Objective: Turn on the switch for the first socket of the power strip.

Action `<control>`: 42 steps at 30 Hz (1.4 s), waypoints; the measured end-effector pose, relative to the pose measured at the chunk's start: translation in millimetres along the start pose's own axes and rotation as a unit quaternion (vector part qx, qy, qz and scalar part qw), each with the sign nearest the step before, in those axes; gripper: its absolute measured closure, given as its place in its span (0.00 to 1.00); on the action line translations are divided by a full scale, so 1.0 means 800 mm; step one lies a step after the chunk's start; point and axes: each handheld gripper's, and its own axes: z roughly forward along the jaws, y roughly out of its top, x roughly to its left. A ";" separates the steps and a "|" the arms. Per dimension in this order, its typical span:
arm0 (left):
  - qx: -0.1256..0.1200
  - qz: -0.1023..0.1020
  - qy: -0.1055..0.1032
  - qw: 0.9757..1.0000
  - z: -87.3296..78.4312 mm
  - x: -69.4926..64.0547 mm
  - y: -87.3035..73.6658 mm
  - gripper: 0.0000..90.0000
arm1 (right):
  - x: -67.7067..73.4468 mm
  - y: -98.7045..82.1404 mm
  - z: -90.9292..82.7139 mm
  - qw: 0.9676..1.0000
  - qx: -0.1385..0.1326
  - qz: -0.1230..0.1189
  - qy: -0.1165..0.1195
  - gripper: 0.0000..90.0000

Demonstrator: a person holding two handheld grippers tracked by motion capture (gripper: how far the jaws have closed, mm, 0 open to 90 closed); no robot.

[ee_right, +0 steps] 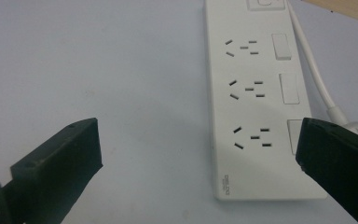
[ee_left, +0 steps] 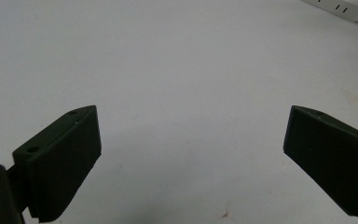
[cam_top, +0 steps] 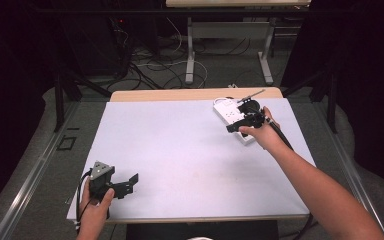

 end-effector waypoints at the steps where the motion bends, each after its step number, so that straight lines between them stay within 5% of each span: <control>1: 0.000 0.000 0.000 1.000 0.000 0.000 0.000 0.05 | 0.000 -0.002 -0.002 1.000 0.000 0.001 0.001 0.00; 16: -0.005 -0.002 0.002 1.000 0.001 -0.002 -0.001 0.05 | -0.002 -0.059 -0.027 1.000 -0.019 0.000 0.018 0.01; 42: -0.001 0.000 0.003 1.000 0.000 -0.002 -0.001 0.05 | 0.020 -0.150 -0.054 0.997 -0.071 -0.005 0.038 0.02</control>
